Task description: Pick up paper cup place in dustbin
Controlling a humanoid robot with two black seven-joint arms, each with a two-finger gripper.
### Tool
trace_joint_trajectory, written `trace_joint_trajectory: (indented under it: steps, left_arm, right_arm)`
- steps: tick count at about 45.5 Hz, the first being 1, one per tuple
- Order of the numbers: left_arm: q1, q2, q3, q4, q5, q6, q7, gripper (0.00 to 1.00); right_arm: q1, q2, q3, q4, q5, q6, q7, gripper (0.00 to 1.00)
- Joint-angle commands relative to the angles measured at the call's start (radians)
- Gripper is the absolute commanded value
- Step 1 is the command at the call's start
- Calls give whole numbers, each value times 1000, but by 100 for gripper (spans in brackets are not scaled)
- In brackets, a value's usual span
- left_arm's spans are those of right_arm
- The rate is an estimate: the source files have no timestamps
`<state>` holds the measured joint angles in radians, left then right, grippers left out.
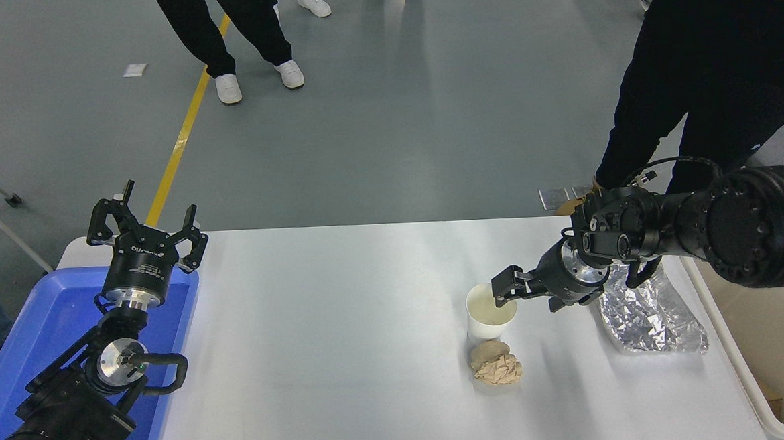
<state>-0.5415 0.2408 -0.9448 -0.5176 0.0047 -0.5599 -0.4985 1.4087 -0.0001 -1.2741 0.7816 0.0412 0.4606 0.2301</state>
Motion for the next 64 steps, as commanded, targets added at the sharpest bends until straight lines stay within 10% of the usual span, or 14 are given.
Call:
trace_joint_trajectory:
  steps: [1,15,64]
  left_arm:
    - [0,0,0,1,0,0,0,98]
    - [0,0,0,-1,0,0,0,98]
    - [0,0,0,1,0,0,0,98]
  right_arm:
    - [-34,0,-1,-22,-6,-23,2,77]
    - [-13,0,-8,-16,-38,-23,14,0]
    - [410,-83,7,87,-38,167,60,0]
